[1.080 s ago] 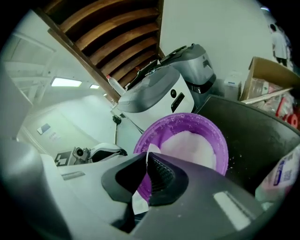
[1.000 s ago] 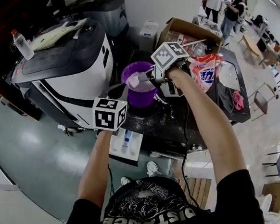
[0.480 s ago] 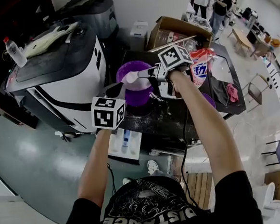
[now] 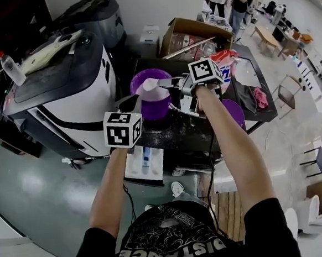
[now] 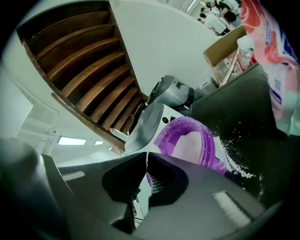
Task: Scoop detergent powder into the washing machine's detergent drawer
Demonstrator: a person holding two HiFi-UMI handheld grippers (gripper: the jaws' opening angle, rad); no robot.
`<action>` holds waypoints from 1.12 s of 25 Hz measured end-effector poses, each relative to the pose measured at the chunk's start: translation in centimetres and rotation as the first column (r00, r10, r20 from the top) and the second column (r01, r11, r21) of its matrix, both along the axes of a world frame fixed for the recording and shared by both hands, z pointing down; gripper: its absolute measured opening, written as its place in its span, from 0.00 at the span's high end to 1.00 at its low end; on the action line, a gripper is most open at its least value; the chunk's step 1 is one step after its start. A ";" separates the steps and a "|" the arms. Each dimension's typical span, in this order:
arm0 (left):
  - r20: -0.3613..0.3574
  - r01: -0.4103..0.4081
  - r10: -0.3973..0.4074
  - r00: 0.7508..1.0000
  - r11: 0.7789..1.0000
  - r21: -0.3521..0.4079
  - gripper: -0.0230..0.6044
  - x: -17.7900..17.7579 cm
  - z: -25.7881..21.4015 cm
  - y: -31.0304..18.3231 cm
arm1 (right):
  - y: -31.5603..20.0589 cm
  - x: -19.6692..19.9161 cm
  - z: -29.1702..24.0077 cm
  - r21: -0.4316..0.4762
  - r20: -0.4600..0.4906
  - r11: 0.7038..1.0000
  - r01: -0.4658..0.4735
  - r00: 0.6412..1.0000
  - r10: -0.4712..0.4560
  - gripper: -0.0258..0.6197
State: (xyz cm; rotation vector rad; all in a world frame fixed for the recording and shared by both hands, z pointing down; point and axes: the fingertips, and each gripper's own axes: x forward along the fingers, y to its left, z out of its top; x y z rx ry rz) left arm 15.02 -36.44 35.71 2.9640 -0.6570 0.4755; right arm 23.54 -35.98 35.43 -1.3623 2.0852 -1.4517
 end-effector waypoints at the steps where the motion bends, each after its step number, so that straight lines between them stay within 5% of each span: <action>1: -0.001 -0.003 0.003 1.000 1.000 -0.001 0.96 -0.1 -0.1 0.1 | 0.2 -0.1 -0.1 0.007 0.014 1.000 -0.015 1.000 0.015 0.91; 15: -0.026 -0.066 0.066 0.997 0.998 -0.003 0.96 -2.2 -1.0 2.1 | 3.9 -1.6 -0.7 0.066 0.223 0.978 -0.197 0.958 0.178 0.91; 28: -0.024 -0.039 0.039 0.999 0.999 -0.014 0.96 -3.2 0.1 4.3 | 6.8 -3.2 -1.0 0.132 0.370 0.964 -0.229 0.914 0.167 0.91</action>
